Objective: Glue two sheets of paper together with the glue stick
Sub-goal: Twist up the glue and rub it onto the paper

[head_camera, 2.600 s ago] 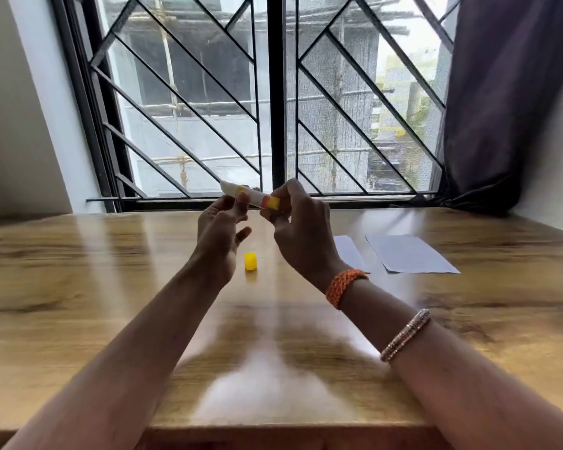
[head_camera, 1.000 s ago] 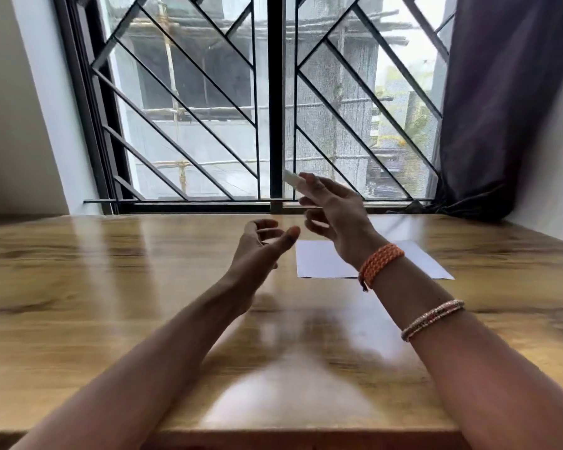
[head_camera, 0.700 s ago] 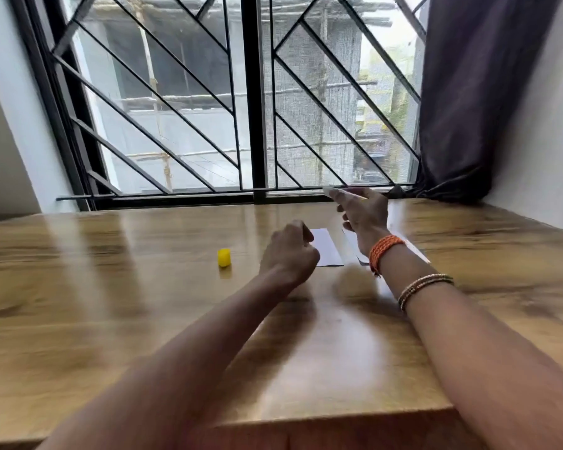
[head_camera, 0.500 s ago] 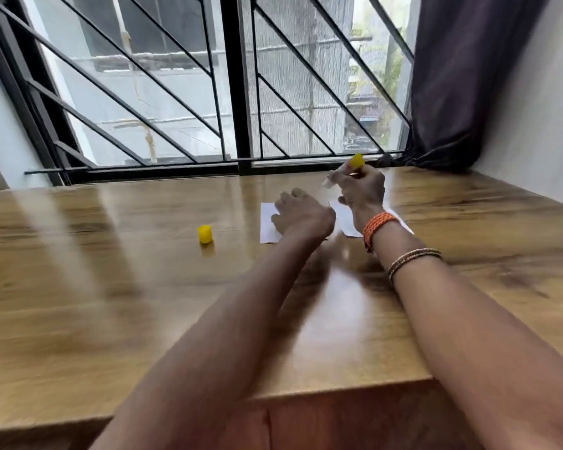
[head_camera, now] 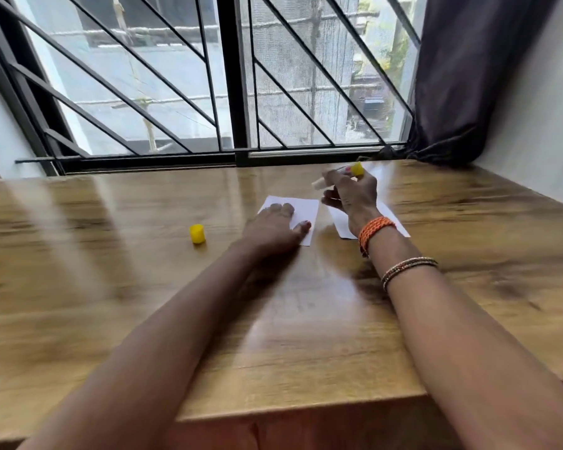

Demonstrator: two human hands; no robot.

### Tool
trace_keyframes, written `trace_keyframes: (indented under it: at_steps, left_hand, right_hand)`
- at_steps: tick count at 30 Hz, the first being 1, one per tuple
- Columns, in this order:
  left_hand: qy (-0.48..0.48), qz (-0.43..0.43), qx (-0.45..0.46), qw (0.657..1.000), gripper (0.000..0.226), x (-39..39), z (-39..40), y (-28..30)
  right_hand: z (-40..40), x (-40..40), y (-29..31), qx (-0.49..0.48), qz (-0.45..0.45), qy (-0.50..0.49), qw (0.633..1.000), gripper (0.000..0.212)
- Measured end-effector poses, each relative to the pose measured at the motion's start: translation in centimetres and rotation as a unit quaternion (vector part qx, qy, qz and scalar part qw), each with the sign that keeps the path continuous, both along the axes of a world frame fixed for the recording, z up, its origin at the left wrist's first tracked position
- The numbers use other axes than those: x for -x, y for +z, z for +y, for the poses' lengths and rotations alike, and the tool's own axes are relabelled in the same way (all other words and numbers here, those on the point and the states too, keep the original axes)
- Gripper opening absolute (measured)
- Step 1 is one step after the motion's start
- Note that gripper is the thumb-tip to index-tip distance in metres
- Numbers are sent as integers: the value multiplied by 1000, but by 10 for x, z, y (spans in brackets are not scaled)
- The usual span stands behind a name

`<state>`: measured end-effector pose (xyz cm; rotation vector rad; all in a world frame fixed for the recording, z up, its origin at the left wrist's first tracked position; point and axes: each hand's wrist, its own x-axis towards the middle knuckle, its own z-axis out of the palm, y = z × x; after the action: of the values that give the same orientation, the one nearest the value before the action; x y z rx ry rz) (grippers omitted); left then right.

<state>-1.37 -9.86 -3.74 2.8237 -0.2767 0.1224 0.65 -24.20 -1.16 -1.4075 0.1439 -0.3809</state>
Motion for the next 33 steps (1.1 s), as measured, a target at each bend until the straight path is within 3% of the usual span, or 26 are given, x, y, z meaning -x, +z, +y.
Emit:
trace_keyframes:
  at_steps: [5, 8, 14, 17, 21, 24, 29, 33]
  left_hand:
    - [-39, 13, 4, 999, 54, 12, 20, 3]
    - [-77, 64, 7, 995, 52, 19, 35, 7]
    - [-191, 152, 62, 968, 53, 38, 56, 14]
    - [-246, 165, 81, 952, 47, 59, 64, 23]
    - [-188, 37, 21, 981, 38, 85, 66, 21]
    - [-95, -52, -13, 994, 38, 105, 66, 6]
    - [-84, -7, -8, 996, 45, 108, 67, 5]
    - [-135, 40, -13, 990, 47, 100, 78, 9]
  right_hand:
    - [4, 6, 3, 2, -8, 35, 999, 12]
    - [9, 11, 4, 9, -4, 49, 999, 9]
    - [28, 23, 12, 33, -6, 133, 990, 10]
    - [39, 30, 9, 76, 39, 161, 983, 8]
    - [42, 40, 3, 194, 78, 144, 967, 8]
    - [38, 46, -4, 192, 61, 134, 970, 11]
    - [40, 54, 1, 230, 18, 163, 959, 8]
    - [52, 54, 10, 264, -24, 164, 950, 8]
